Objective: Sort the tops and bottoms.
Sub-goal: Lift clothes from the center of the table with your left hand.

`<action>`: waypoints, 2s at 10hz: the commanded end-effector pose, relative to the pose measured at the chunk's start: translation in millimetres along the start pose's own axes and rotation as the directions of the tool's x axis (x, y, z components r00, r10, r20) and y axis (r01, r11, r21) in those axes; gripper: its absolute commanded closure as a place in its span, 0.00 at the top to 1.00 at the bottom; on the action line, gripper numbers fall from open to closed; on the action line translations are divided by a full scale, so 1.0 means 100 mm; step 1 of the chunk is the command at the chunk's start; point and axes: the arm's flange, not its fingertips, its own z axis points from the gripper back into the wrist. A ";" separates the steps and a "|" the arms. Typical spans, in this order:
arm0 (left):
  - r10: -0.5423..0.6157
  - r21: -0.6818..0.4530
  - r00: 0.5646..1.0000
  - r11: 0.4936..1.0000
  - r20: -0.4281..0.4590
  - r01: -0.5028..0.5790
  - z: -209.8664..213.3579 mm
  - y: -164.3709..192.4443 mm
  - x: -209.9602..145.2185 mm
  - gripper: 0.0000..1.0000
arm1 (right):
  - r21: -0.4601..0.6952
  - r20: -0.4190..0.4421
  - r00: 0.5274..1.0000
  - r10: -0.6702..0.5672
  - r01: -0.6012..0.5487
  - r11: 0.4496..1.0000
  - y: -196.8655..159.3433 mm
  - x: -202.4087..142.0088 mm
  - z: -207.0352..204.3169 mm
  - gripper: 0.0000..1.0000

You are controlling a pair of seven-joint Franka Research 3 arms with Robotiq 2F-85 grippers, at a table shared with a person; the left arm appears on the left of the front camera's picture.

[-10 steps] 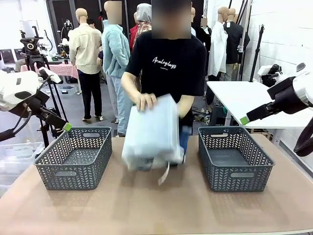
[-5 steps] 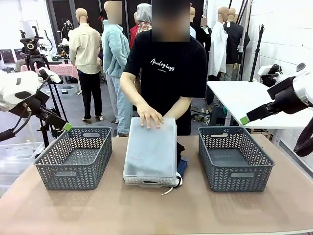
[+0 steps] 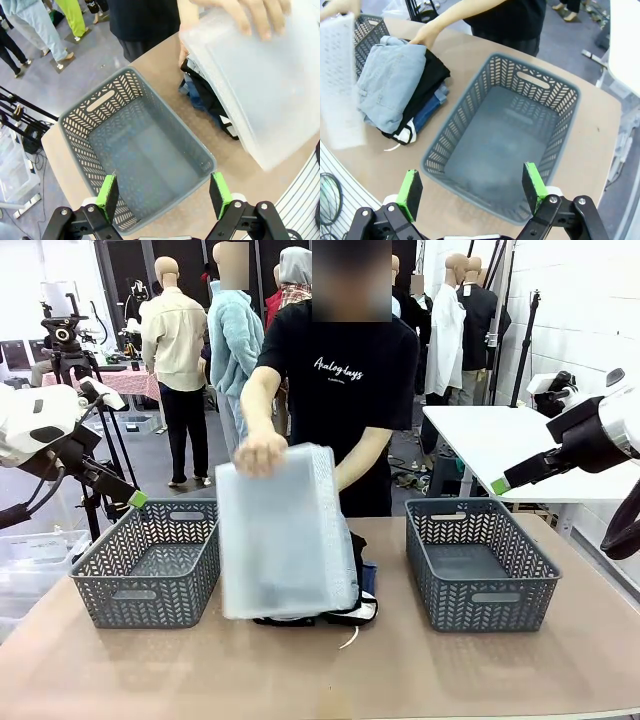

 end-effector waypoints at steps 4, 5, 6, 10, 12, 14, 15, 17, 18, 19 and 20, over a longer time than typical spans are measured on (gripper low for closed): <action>0.001 0.004 1.000 1.000 0.010 -0.001 0.01 0.02 0.00 0.94 | 0.012 0.006 1.000 -0.004 0.004 1.000 0.00 0.00 -0.01 1.00; 0.001 0.004 1.000 1.000 0.010 -0.001 0.01 0.02 0.00 0.94 | 0.012 0.006 1.000 -0.004 0.004 1.000 0.00 0.00 -0.01 1.00; 0.001 0.004 1.000 1.000 0.010 -0.001 0.01 0.02 0.00 0.94 | 0.012 0.006 1.000 -0.004 0.004 1.000 0.00 0.00 -0.01 1.00; 0.001 0.004 1.000 1.000 0.010 -0.001 0.01 0.02 0.00 0.94 | 0.012 0.006 1.000 -0.004 0.004 1.000 0.00 0.00 -0.01 1.00; 0.001 0.004 1.000 1.000 0.010 -0.001 0.01 0.02 0.00 0.94 | 0.012 0.006 1.000 -0.004 0.004 1.000 0.00 0.00 -0.01 1.00; 0.001 0.004 1.000 1.000 0.010 -0.001 0.01 0.02 0.00 0.94 | 0.012 0.006 1.000 -0.004 0.004 1.000 0.00 0.00 -0.01 1.00; 0.001 0.004 1.000 1.000 0.010 -0.001 0.01 0.02 0.00 0.94 | 0.012 0.006 1.000 -0.004 0.004 1.000 0.00 0.00 -0.01 1.00; 0.001 0.004 1.000 1.000 0.010 -0.001 0.01 0.02 0.00 0.94 | 0.012 0.006 1.000 -0.004 0.004 1.000 0.00 0.00 -0.01 1.00; 0.001 0.004 1.000 1.000 0.010 -0.001 0.01 0.02 0.00 0.94 | 0.012 0.006 1.000 -0.004 0.004 1.000 0.00 0.00 -0.01 1.00; 0.001 0.004 1.000 1.000 0.010 -0.001 0.01 0.02 0.00 0.94 | 0.012 0.006 1.000 -0.004 0.004 1.000 0.00 0.00 -0.01 1.00; 0.001 0.004 1.000 1.000 0.010 -0.001 0.01 0.02 0.00 0.94 | 0.012 0.006 1.000 -0.004 0.004 1.000 0.00 0.00 -0.01 1.00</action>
